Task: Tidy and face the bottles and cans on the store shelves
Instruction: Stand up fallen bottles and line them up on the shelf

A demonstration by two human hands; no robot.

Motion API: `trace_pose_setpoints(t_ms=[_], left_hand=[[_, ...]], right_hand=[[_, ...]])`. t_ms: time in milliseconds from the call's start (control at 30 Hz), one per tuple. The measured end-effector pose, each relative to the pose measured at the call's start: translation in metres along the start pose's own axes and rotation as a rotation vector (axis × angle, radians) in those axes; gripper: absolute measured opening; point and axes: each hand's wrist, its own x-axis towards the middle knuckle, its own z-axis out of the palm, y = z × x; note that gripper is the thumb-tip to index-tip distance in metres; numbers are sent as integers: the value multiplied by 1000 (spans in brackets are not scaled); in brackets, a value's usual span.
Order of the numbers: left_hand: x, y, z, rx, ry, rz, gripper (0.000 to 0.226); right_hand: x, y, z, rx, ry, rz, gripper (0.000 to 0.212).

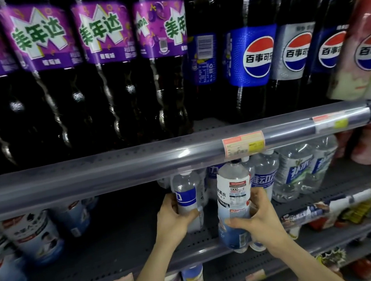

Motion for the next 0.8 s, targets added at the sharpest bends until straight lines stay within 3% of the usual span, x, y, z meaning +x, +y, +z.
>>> trace_pose_setpoints(t_ms=[367, 700, 800], left_hand=[[-1, 6, 20, 21, -33, 55, 55], [0, 10, 17, 9, -167, -11, 70], [-5, 9, 0, 97, -192, -44, 73]], right_hand=[[-1, 4, -3, -9, 13, -57, 73], [-1, 5, -4, -24, 14, -56, 74], [-4, 2, -3, -15, -2, -56, 74]])
